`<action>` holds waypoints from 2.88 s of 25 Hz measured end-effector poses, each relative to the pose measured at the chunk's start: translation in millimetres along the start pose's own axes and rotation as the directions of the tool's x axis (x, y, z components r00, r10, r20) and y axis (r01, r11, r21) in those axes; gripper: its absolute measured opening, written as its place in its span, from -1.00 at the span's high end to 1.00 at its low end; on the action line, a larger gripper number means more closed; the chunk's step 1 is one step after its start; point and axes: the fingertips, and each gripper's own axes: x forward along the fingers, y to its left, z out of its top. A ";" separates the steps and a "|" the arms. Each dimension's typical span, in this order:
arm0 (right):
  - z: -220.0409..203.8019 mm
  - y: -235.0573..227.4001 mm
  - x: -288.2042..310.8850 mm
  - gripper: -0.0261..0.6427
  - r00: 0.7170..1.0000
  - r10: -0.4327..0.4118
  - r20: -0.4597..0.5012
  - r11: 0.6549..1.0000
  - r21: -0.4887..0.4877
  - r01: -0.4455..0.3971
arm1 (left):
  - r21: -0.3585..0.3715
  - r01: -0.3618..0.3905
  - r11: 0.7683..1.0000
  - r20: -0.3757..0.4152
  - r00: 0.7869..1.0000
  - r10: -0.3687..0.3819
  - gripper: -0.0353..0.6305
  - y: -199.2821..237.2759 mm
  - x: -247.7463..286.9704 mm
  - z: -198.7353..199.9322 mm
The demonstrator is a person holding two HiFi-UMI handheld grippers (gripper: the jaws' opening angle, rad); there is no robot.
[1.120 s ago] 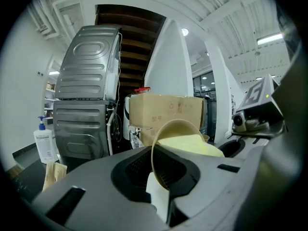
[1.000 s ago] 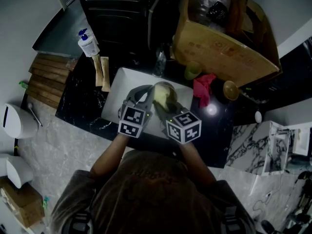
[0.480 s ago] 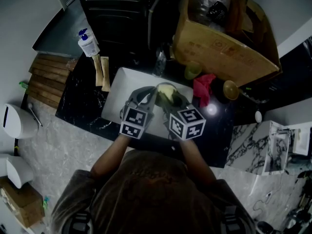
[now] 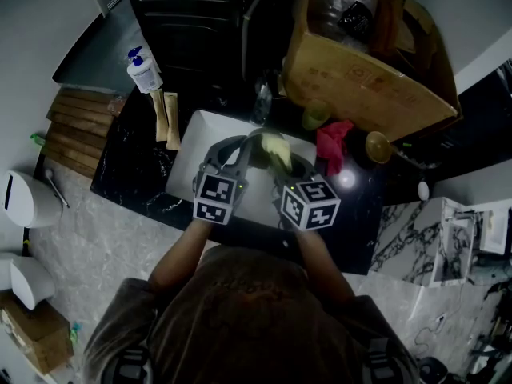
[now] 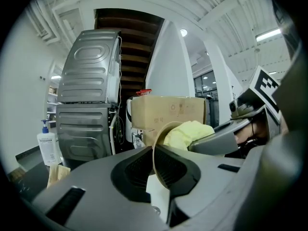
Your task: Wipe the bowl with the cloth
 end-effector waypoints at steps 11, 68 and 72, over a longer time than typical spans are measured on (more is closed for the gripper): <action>-30.4 26.0 5.9 0.84 0.992 0.081 -0.099 0.997 -0.011 -0.083 | -0.023 -0.027 0.999 0.023 0.999 0.028 0.82 11.3 -2.8 6.3; -55.1 32.9 5.1 0.84 0.982 0.116 -0.149 0.993 0.010 -0.116 | -0.035 0.020 0.999 -0.026 0.999 -0.021 0.82 -2.3 0.8 -8.4; -53.5 36.2 8.2 0.84 0.980 0.133 -0.147 0.991 0.007 -0.133 | -0.040 0.051 0.998 -0.038 0.998 -0.053 0.82 -11.2 2.4 -11.1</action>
